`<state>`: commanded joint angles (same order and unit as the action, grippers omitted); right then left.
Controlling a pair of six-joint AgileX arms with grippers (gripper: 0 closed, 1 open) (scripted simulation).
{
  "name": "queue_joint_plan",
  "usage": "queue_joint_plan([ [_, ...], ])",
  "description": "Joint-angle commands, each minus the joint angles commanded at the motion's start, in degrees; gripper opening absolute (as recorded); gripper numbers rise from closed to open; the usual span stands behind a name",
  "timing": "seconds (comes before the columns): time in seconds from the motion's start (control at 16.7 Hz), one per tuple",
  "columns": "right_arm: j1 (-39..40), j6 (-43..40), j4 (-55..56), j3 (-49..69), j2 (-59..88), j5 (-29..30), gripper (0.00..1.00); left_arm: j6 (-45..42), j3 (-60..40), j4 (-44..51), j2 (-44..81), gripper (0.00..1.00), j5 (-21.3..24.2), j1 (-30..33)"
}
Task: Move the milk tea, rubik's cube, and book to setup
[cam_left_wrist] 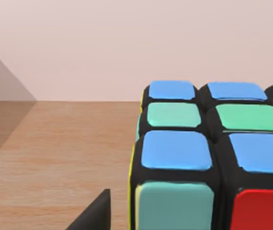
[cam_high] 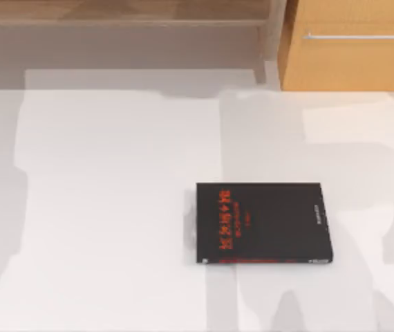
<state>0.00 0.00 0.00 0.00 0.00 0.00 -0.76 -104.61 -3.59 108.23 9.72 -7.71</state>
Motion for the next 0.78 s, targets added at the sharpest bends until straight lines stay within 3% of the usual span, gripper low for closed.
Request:
queue_joint_plan([
  [0.48,0.00,0.00,0.00,0.00,0.00,0.00,1.00,0.00,0.24,-0.10,-0.24,1.00,0.07,-0.14],
  [0.78,0.00,0.00,0.00,0.00,0.00,0.00,1.00,-0.02,7.64,-1.38,-5.88,1.00,0.45,-0.75],
])
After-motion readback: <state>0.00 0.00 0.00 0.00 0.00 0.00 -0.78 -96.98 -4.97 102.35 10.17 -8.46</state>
